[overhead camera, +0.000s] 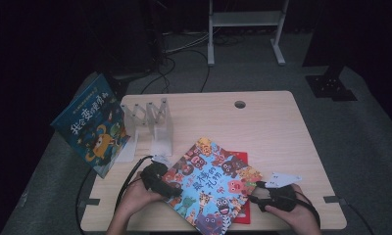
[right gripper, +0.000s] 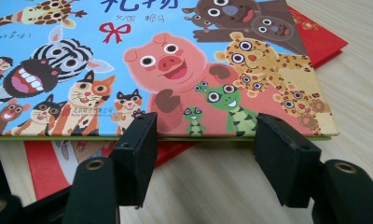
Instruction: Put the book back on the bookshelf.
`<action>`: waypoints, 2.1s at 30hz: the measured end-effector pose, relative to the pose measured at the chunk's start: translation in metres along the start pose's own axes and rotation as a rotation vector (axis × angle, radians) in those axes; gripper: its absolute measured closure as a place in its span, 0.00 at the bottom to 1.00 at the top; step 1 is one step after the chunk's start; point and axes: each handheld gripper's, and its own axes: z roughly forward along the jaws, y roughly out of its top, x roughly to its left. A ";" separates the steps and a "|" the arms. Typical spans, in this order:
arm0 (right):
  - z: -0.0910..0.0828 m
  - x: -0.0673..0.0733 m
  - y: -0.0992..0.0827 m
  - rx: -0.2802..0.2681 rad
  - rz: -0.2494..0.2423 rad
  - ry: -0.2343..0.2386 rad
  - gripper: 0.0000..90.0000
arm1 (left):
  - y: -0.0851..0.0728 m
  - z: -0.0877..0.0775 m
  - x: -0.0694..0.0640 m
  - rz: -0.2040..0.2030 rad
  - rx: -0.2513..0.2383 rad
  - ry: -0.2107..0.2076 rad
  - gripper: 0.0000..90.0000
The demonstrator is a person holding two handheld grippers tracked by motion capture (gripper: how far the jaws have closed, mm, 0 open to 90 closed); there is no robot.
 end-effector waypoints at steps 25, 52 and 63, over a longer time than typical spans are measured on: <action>0.024 -0.013 0.024 0.013 -0.042 0.046 0.43 | -0.009 -0.007 0.019 -0.052 -0.010 -0.049 0.00; 0.023 -0.009 0.024 0.012 -0.047 0.032 0.46 | 0.024 0.015 0.039 -0.059 0.010 -0.099 0.00; 0.032 -0.003 0.031 0.012 -0.049 0.051 0.47 | 0.021 0.000 0.044 -0.091 -0.017 -0.102 0.00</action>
